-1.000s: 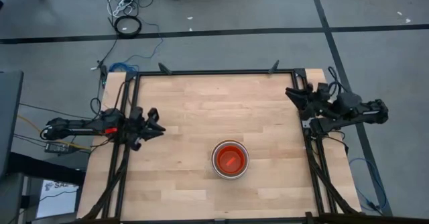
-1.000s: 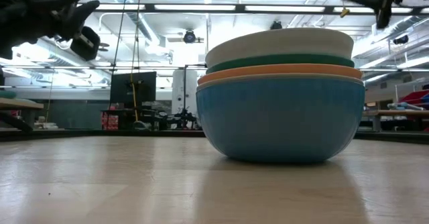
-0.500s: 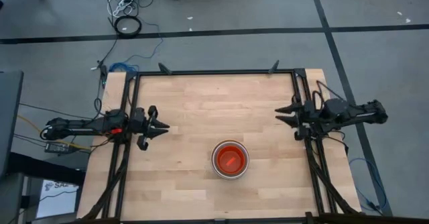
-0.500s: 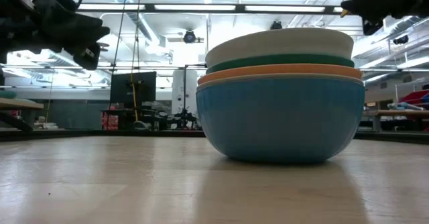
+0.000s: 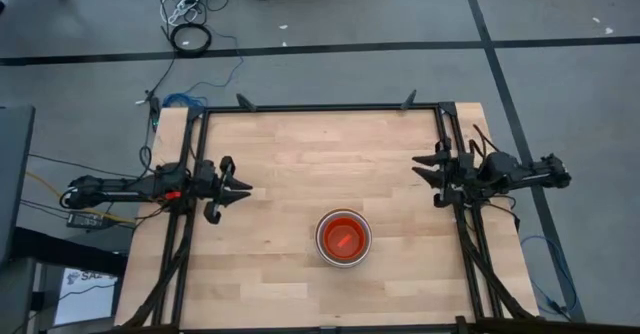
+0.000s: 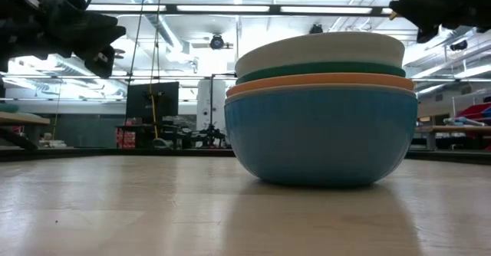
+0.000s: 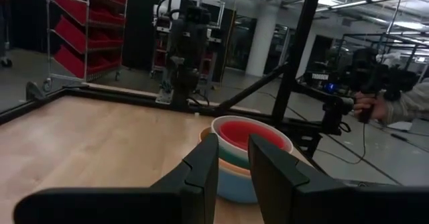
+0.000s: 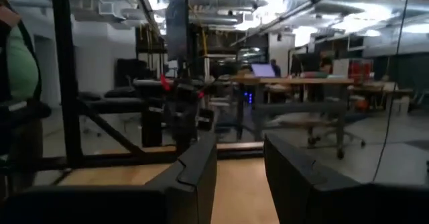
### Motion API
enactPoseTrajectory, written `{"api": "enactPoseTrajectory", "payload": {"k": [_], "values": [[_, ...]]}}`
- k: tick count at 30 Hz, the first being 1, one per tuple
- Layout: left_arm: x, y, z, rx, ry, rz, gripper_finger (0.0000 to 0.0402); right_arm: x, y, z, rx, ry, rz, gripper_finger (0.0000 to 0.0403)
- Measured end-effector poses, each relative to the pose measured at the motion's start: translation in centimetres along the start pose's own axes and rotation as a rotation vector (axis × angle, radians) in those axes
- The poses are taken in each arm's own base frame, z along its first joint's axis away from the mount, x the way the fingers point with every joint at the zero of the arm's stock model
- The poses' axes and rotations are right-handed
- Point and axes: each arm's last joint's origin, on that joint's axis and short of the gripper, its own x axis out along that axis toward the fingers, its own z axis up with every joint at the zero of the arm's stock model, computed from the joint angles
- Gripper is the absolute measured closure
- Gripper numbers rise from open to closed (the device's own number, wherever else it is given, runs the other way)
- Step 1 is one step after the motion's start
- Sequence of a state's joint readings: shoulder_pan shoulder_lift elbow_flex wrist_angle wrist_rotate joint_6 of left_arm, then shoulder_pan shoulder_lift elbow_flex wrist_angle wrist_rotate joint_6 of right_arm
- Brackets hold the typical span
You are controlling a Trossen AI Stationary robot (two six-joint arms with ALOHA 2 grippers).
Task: Nest bowls inside each other
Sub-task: Return to Home Position
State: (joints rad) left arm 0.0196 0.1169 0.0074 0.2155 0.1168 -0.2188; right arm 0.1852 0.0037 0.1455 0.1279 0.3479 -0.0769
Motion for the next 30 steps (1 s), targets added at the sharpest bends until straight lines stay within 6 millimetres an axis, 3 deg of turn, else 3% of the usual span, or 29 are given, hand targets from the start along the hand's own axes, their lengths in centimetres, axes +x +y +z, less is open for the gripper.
{"api": "enactPoseTrajectory", "payload": {"k": [13,19,24,30], "values": [[-0.2,0.4,-1.8,0.011,0.185,0.040,0.0312,-0.4,0.1,-2.7,0.020,0.272,0.016,0.0289],[-0.1,0.5,-1.9,0.139,0.203,0.060,0.0312,-0.9,0.2,-4.2,0.057,0.427,0.047,0.0289],[0.0,0.6,-2.2,0.142,0.233,0.077,0.0312,-1.0,0.3,-5.5,0.073,0.472,0.047,0.0289],[0.1,0.6,-2.1,0.115,0.225,0.069,0.0312,-0.9,0.3,-5.6,0.080,0.481,0.044,0.0289]]}}
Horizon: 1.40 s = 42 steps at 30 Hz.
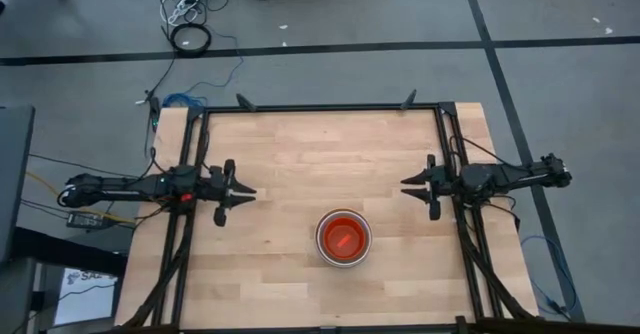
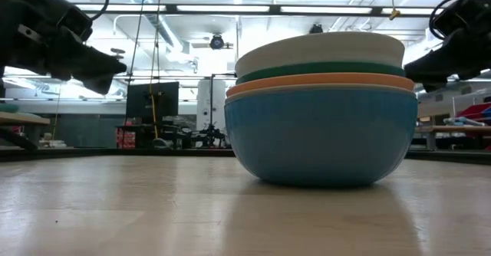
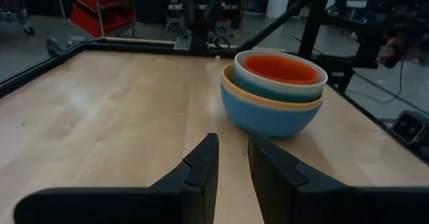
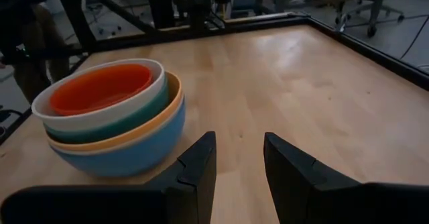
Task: Nest bowls inside each other
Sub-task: Return to Home Position
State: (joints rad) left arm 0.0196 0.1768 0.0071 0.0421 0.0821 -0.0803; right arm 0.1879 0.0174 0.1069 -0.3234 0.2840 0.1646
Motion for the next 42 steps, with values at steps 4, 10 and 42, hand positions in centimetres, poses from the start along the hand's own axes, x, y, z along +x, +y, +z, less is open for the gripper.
{"api": "enactPoseTrajectory", "payload": {"k": [4,10,42], "values": [[0.00,-0.02,0.20,-0.006,-0.021,-0.002,0.0312,0.01,0.00,0.03,0.001,-0.005,0.000,0.0289],[-0.01,-0.03,0.36,-0.006,-0.037,-0.004,0.0312,0.02,0.02,0.08,0.003,-0.011,0.001,0.0289],[-0.01,-0.04,0.41,-0.006,-0.042,-0.004,0.0312,0.03,0.02,0.14,0.003,-0.019,0.002,0.0289]]}}
